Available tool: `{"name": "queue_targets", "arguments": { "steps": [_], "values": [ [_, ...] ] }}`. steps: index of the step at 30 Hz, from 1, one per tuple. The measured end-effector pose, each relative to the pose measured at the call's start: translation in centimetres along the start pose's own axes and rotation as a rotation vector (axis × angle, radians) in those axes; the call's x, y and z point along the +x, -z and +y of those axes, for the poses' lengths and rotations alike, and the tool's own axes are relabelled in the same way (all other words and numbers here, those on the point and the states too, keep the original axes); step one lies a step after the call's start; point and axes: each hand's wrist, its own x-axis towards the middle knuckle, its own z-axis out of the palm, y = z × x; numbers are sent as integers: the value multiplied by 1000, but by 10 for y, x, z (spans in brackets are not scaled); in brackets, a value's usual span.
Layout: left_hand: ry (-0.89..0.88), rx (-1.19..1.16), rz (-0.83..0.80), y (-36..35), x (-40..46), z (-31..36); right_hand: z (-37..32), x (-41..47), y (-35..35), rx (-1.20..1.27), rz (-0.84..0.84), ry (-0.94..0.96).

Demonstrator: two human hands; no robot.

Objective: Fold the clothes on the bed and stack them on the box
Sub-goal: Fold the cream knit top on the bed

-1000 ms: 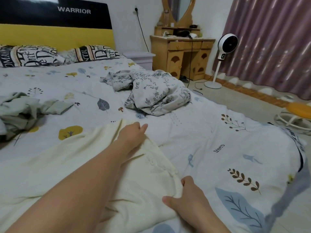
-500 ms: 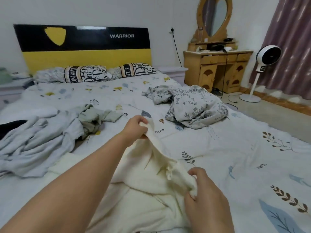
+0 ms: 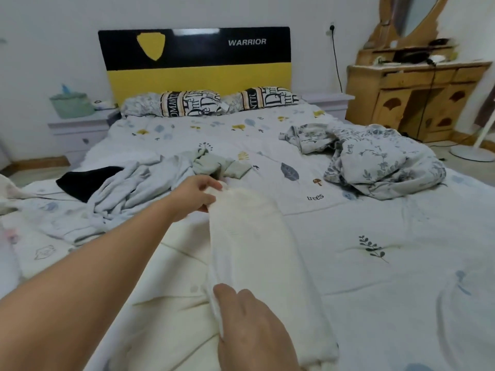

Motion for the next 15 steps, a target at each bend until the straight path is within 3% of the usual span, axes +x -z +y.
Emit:
{"name": "queue_targets", "arguments": {
  "steps": [9,13,15],
  "values": [
    [-22,197,192,45,-7,-55,-60,-18,-31,-60,34,24],
    [-37,372,350,54,-17,-77,-73,-29,-48,-61,-160,64],
    [-4,522,361,53,-23,-88,-76,-38,-49,-132,-339,145]
  ]
}}
